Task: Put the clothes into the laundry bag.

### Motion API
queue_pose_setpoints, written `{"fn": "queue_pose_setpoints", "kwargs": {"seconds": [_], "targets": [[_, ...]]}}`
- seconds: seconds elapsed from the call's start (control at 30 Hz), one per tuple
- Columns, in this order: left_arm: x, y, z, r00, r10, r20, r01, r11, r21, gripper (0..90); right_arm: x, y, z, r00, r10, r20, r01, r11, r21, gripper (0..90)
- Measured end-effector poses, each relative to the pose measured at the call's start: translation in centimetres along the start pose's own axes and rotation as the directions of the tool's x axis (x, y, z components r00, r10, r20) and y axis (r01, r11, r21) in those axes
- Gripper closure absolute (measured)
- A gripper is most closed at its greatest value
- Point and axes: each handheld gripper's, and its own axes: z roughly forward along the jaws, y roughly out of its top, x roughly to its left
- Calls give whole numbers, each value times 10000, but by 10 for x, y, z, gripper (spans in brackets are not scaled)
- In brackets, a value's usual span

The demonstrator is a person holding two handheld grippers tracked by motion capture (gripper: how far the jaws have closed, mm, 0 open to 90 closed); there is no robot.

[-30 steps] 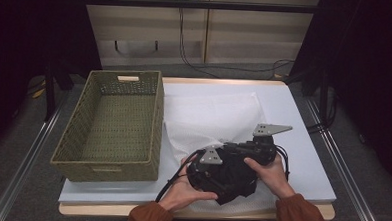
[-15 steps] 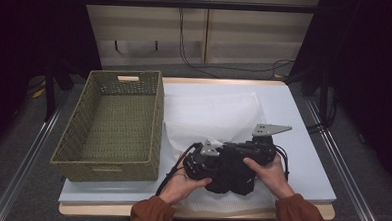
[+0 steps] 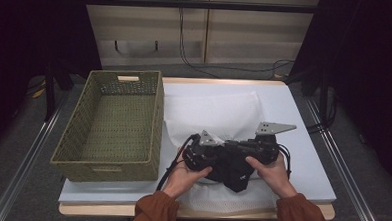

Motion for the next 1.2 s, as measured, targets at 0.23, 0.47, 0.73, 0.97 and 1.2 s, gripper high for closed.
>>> {"fn": "queue_pose_setpoints", "kwargs": {"seconds": [0.23,0.47,0.73,0.97,1.2], "targets": [[10,-6,6,9974,-455,-567,453,9990,-46,743,-1,3,-8,9999,-29,116,31,9998,-173,892],[12,-12,-4,9980,-561,-291,550,9978,-373,540,-7,-5,-2,9998,144,125,-145,9998,120,892],[-3,-13,-29,10000,-87,-31,84,9965,-826,378,-9,-8,2,9998,186,117,-189,9994,295,892],[-20,-11,-44,9922,370,1191,-208,9907,-1345,415,-8,-8,3,9998,187,108,-191,9993,321,892],[-38,-17,-7,9851,1003,1396,-920,9937,-647,327,-8,-8,2,9998,173,89,-176,9993,317,892]]}}
